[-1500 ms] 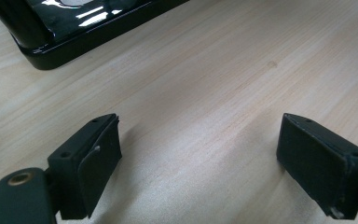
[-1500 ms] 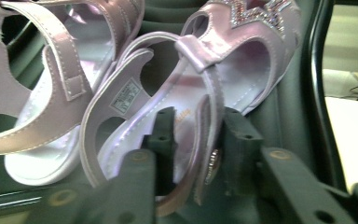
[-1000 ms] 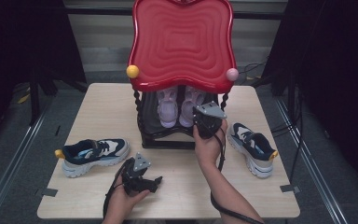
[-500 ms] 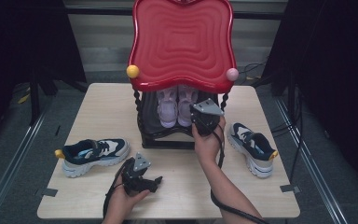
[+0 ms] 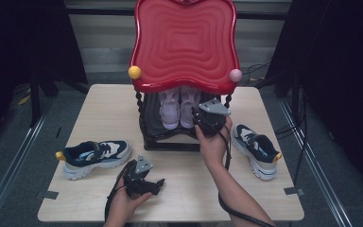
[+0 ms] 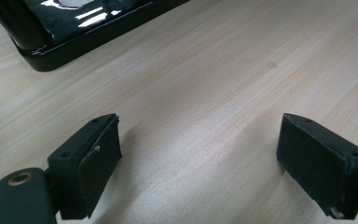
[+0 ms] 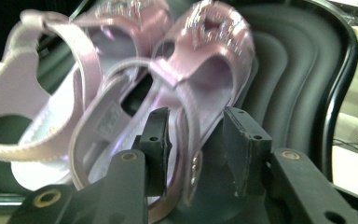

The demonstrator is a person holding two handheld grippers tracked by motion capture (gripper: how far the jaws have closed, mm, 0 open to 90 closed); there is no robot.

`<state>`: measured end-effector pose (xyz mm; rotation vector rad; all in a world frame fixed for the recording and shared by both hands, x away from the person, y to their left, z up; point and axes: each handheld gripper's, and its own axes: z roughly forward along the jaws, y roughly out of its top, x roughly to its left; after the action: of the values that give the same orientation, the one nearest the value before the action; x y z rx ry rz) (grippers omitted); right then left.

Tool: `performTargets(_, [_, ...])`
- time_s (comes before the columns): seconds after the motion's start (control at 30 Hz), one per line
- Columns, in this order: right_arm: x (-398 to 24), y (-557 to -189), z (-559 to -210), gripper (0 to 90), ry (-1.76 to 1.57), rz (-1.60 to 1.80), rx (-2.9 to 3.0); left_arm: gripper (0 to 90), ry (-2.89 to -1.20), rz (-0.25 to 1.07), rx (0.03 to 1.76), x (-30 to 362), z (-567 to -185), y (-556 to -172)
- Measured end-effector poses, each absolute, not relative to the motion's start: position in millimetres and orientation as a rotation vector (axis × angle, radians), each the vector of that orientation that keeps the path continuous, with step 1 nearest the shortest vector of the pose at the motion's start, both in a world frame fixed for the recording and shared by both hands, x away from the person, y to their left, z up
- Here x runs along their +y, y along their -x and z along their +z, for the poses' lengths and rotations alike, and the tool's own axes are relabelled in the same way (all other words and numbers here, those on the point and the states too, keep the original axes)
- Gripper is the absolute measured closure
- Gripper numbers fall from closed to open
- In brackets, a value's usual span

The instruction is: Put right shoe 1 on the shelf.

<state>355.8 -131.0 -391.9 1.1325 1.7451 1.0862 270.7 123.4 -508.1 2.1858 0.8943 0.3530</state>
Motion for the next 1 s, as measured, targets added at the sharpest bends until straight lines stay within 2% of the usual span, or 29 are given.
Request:
performTargets(0.43, [-137, -337, -379, 54.9, -1.16, 1.175, 1.778, 13.1, -2.185, 0.35, 0.888, 123, -508, -271])
performTargets(0.77, [-141, -318, -373, 36.2, -1.16, 1.22, 1.881, 13.1, -2.199, 0.357, 0.882, 124, -508, -271])
performTargets(1.0, [-147, -301, -382, 28.1, -1.161, 1.285, 1.962, 13.1, -2.201, 0.358, 0.881, 124, -508, -271])
